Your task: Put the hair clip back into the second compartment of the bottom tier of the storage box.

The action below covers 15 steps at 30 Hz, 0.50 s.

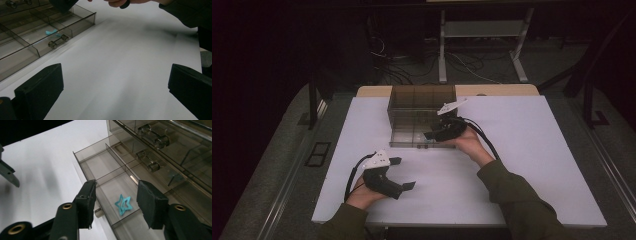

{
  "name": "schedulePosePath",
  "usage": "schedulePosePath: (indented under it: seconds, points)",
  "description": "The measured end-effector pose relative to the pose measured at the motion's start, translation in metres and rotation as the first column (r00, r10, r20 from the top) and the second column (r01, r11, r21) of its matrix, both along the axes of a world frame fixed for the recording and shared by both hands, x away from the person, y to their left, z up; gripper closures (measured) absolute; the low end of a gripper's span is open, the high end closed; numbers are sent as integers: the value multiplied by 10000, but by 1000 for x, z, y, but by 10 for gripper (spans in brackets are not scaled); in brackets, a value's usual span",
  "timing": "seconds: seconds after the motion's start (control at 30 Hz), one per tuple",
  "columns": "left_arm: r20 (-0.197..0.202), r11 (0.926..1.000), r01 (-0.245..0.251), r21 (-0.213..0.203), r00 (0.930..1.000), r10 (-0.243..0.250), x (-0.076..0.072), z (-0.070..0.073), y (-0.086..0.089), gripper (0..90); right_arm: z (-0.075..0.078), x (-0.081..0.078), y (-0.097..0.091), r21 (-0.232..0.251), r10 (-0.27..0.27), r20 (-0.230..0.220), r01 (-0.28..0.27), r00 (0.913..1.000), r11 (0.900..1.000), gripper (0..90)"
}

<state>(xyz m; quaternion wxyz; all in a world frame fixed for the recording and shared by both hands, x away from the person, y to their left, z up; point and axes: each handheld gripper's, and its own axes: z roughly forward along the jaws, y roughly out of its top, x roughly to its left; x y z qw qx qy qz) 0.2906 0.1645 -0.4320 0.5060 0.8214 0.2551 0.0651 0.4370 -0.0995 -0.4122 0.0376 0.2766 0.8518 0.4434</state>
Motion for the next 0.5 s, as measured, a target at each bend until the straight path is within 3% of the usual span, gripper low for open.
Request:
schedulePosePath:
  seconds: [0.5]
  points:
    - [14,9999,-121,-1,9999,121,1,0,-1,0,4,-16,-22,264,-143,286,135,9995,9996,390]
